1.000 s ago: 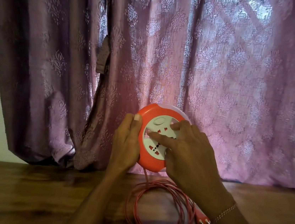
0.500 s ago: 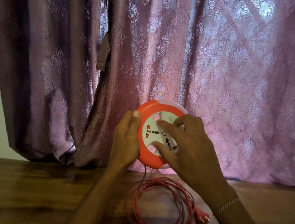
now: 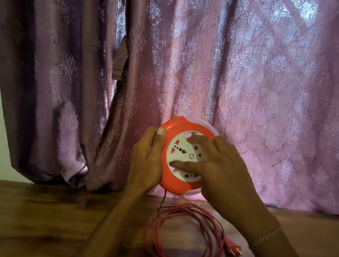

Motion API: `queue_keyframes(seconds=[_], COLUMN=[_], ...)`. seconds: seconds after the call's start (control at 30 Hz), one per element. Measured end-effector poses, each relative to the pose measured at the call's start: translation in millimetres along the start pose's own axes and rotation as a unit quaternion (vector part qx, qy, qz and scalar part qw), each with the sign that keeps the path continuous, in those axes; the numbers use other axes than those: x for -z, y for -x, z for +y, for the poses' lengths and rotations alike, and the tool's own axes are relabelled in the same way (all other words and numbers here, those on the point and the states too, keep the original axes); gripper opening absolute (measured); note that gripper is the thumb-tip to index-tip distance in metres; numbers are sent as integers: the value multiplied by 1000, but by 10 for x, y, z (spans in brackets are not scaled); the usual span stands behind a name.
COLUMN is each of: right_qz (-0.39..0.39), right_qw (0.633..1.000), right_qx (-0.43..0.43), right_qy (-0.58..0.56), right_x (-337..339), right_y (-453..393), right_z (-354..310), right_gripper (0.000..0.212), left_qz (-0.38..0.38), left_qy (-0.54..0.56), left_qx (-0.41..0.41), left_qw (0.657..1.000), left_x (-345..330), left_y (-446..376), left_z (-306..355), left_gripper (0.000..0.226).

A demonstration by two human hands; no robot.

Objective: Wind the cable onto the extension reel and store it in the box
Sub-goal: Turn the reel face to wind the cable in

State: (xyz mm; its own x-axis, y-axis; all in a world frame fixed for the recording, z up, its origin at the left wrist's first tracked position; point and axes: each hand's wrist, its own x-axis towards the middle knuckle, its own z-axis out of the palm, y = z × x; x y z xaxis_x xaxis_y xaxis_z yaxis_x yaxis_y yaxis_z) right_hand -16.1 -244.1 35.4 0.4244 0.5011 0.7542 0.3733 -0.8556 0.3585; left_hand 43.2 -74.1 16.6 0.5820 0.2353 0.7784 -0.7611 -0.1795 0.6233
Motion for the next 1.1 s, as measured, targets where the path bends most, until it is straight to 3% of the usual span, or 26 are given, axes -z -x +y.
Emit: queue_keyframes(seconds=[0.1,0.3,0.43,0.57,0.67,0.73,0.8,0.93,1.1], right_qz=[-4,48,80,67,93,108,63,-37,11], right_qw=[999,986,969,976,979,986,993,994,998], right_qx=[-47,-158,-233,-200,-155,-76,-15,-11,-27], right_qy=[-20,-28,-20,-45,-95,-97,-97,-102,-54], right_x=[-23,-73,-79,-57,-17,4,33,76,29], right_y=[6,29,-10,-19,-24,-15,2,1,-4], right_z=[-23,-110,-161,-140,-74,-6,34,-6,-32], right_gripper=[68,61,69,67,45,27,41,66,65], left_qz=[1,-4,-2,5,6,-1,-2,-3,-4], left_qy=[2,-17,-13,-4,1,3,2,2,-2], left_qx=[4,10,16,19,19,21,19,14,13], left_qw=[1000,1000,1000,1000,1000,1000,1000,1000,1000], left_x=[-3,-36,-37,-35,-19,-13,-7,-7,-5], left_y=[5,39,29,30,20,19,26,45,34], left_z=[-7,12,-8,6,12,18,33,52,44], left_gripper=[60,55,51,54,60,63,63,65,62])
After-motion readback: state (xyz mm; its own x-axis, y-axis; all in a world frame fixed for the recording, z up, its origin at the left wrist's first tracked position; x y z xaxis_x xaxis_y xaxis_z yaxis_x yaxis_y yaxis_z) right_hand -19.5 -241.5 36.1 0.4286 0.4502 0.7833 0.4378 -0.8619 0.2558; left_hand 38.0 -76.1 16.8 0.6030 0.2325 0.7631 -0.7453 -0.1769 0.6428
